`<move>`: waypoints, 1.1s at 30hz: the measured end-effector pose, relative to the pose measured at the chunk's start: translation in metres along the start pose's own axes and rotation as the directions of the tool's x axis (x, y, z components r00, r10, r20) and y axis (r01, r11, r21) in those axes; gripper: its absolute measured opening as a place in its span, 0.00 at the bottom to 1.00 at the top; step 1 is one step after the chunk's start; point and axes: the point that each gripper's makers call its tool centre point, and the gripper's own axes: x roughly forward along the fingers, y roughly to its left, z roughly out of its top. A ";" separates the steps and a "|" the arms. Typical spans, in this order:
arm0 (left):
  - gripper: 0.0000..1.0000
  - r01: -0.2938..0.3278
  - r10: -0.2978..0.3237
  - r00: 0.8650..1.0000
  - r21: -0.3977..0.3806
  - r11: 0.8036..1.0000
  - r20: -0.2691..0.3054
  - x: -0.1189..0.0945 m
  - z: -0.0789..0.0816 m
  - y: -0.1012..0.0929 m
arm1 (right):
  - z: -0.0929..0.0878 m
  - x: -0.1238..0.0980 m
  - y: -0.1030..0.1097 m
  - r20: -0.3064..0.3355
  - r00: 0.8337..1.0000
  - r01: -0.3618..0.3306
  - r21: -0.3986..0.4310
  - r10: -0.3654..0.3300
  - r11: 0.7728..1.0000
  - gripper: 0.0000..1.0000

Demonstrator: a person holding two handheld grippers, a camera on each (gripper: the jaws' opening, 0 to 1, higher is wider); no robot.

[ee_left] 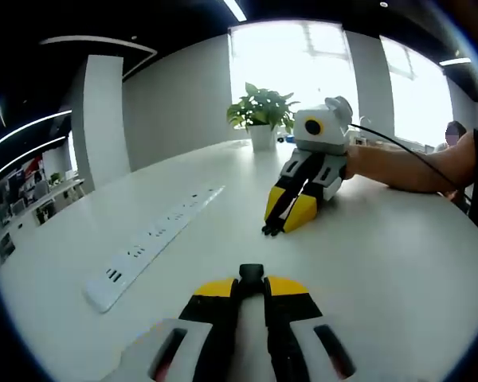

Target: Snap the two parts of the plastic buckle together until the buckle closes and remains connected.

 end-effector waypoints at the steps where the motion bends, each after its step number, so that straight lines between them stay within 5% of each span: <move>1: 0.10 -0.002 0.002 1.000 0.005 1.000 0.006 0.000 0.000 0.001 | 0.000 0.000 0.000 -0.001 1.000 0.001 0.000 -0.001 1.000 0.12; 13: 0.10 0.022 -0.024 0.999 0.036 0.999 0.048 -0.005 0.009 0.003 | 0.001 0.001 -0.005 0.007 1.000 0.006 -0.010 -0.006 1.000 0.11; 21: 0.10 -0.013 0.011 0.998 0.023 1.000 0.063 -0.006 0.013 0.009 | 0.004 0.001 -0.003 0.034 0.999 -0.002 -0.043 0.004 0.999 0.11; 29: 0.10 -0.023 0.023 0.998 -0.014 1.000 0.055 -0.006 0.013 0.014 | 0.001 -0.001 -0.006 0.002 1.000 -0.005 0.025 0.004 1.000 0.11; 33: 0.11 -0.012 0.014 0.999 -0.037 0.999 0.049 -0.006 0.011 0.010 | 0.012 -0.007 -0.010 0.055 0.998 -0.004 0.052 0.001 0.999 0.11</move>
